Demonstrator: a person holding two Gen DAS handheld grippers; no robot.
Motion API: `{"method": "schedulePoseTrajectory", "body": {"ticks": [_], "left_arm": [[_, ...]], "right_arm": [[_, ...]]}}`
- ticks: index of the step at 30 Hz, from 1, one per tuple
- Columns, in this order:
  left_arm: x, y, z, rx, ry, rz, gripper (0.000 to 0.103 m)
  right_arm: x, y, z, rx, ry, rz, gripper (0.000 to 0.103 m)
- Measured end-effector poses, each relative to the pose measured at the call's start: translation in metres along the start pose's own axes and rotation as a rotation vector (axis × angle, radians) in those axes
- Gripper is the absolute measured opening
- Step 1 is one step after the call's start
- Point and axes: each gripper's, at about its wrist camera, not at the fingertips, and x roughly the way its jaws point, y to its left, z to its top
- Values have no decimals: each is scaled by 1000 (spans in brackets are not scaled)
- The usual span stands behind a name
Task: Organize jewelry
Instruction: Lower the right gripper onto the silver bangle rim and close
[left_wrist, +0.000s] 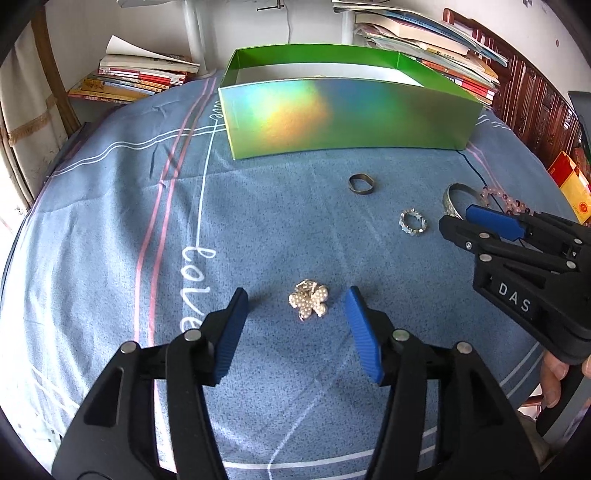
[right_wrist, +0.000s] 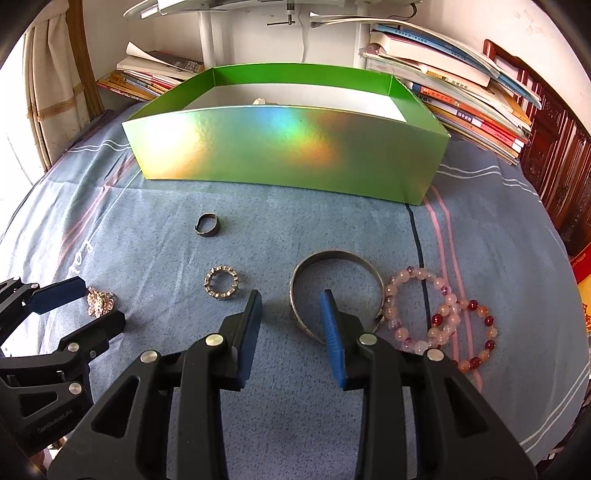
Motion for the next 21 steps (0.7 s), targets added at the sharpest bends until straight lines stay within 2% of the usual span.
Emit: {"method": "schedulePoseTrajectory", "body": {"ticks": [3,9,15,21], "left_arm": [[-1,-2,0,5,-2,-16,46],[-2,-6,1,25,-6,-37,22],[2,-3,7,2,-9,-23,21],[3,-1,9,-10,-9,-16,22]], "right_arm": [[-1,0,-1,0,0,7,32],[-2,5,-2,-15,-5,24,16],[-1,7,-2,-18,-7,30,9],[-1,8,-1,-24,-6,24,9]]}}
